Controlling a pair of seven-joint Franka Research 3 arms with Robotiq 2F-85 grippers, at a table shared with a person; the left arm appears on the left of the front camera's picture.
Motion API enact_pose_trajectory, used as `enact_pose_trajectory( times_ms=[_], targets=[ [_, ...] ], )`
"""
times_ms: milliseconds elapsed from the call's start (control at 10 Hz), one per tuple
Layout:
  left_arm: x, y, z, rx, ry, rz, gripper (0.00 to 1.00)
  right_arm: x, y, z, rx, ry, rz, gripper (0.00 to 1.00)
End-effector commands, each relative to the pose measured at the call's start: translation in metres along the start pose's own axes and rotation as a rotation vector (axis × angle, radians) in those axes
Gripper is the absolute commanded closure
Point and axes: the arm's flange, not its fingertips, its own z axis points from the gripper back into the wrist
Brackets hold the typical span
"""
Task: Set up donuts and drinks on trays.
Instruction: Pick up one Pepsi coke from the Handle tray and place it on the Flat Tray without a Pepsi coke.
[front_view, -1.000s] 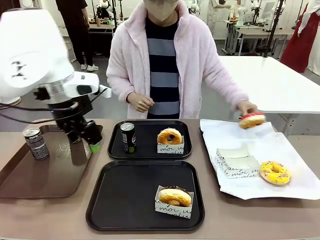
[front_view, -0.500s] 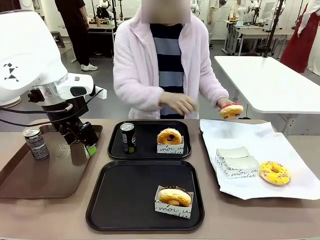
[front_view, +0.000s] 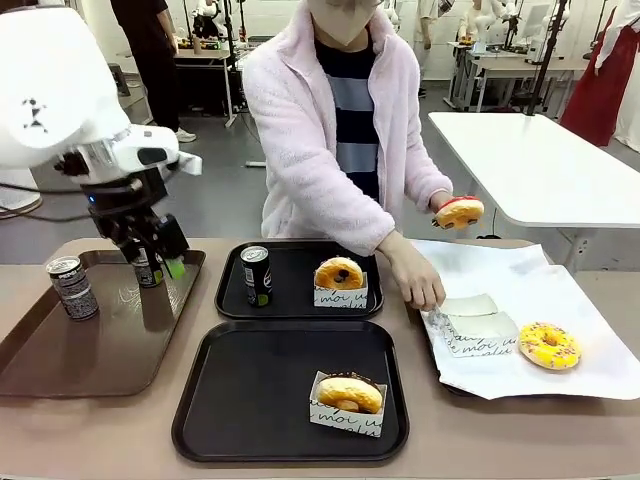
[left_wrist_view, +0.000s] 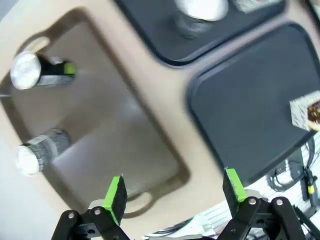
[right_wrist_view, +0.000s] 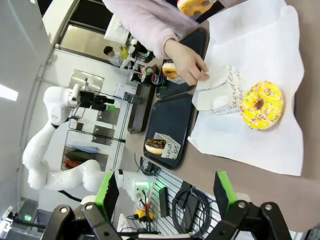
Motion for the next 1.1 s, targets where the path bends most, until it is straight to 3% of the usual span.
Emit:
enact_pose_trajectory(
  times_ms=[0, 100, 300, 500, 600, 700, 800, 1000],
  targets=[
    [0.016, 0.059, 0.008, 0.041, 0.060, 0.127, 0.00, 0.000, -0.001, 0.000, 0.016, -0.008, 0.011, 0.00],
    [0.032, 0.096, 0.022, 0.055, 0.101, 0.152, 0.00, 0.000, -0.001, 0.000, 0.016, -0.008, 0.011, 0.00],
    [0.002, 0.141, 0.020, 0.081, 0.106, 0.260, 0.00, 0.000, -0.001, 0.000, 0.016, -0.008, 0.011, 0.00],
    [0.004, 0.180, 0.013, 0.055, 0.134, 0.354, 0.00, 0.000, -0.001, 0.000, 0.016, -0.008, 0.011, 0.00],
    [0.007, 0.187, 0.009, 0.052, 0.122, 0.394, 0.00, 0.000, -0.001, 0.000, 0.016, -0.008, 0.011, 0.00],
    [0.001, 0.173, 0.005, 0.045, 0.018, 0.425, 0.00, 0.000, -0.001, 0.000, 0.016, -0.008, 0.011, 0.00],
    [-0.006, 0.186, 0.011, 0.062, 0.122, 0.343, 0.00, 0.000, -0.001, 0.000, 0.016, -0.008, 0.011, 0.00],
    [-0.006, 0.186, 0.011, 0.062, 0.122, 0.343, 0.00, 0.000, -0.001, 0.000, 0.016, -0.008, 0.011, 0.00]
  ],
)
